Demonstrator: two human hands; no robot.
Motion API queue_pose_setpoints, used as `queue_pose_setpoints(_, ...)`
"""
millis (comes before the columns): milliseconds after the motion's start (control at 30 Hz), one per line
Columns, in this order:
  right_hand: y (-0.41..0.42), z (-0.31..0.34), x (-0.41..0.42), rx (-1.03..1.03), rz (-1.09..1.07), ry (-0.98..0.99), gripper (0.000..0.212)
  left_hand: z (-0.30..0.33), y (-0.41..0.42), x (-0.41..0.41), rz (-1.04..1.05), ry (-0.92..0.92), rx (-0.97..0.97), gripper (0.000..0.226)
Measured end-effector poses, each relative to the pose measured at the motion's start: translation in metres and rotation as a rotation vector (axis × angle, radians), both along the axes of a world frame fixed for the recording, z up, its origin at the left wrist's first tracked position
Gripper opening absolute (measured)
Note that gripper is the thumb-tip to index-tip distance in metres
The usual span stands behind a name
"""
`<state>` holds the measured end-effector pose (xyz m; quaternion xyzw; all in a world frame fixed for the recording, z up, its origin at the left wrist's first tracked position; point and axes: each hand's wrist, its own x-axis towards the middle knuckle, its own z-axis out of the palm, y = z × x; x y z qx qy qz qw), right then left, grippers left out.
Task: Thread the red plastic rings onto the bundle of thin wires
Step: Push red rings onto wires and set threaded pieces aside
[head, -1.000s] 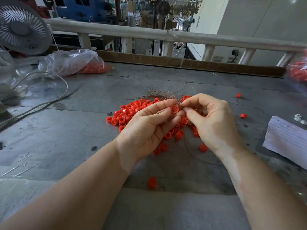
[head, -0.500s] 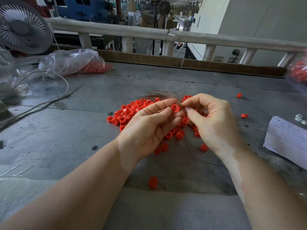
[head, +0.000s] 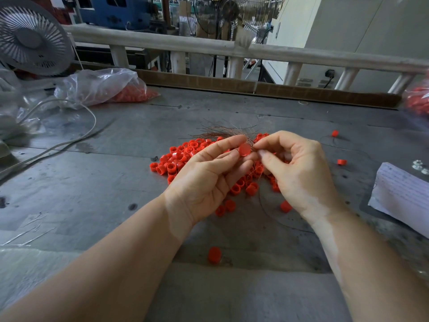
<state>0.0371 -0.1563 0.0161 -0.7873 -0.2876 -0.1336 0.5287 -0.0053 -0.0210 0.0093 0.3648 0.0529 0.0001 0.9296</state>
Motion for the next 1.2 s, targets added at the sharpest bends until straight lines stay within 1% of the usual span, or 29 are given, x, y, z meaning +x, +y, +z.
queue_pose_setpoints(167,-0.0005,0.0004,-0.0003,0.002,-0.003,-0.008,0.024,-0.0003,-0.0006,0.0004,-0.009,-0.011,0.016,0.035)
queue_pose_setpoints(333,-0.0007,0.0001,0.0005,0.006,-0.001,-0.008,0.025,-0.0007,0.0,0.0008,-0.02,-0.026,-0.023,0.021)
queue_pose_setpoints(567,-0.0006,-0.0006,0.0012,0.021,-0.001,-0.002,0.027,-0.0039,0.001,0.0008,-0.037,-0.082,0.028,0.026)
queue_pose_setpoints(700,-0.0009,-0.0014,0.0022,0.027,-0.003,0.01,0.026,-0.0047,0.0012,0.0019,0.02,-0.099,0.06,0.027)
queue_pose_setpoints(833,-0.0011,-0.0029,0.0036,-0.013,-0.022,0.009,0.025,-0.0072,-0.0007,0.0015,0.073,-0.131,0.153,0.019)
queue_pose_setpoints(933,-0.0018,-0.004,0.0042,-0.034,-0.057,0.001,0.025,-0.0085,-0.0022,0.001,0.105,-0.146,0.217,0.018)
queue_pose_setpoints(1033,-0.0019,-0.0044,0.0044,-0.049,-0.072,0.001,0.025,-0.0086,-0.001,0.0018,0.145,-0.143,0.216,0.018)
queue_pose_setpoints(1200,-0.0019,-0.0038,0.0028,-0.037,-0.073,0.001,0.022,-0.0089,-0.0003,0.0022,0.141,-0.152,0.179,0.022)
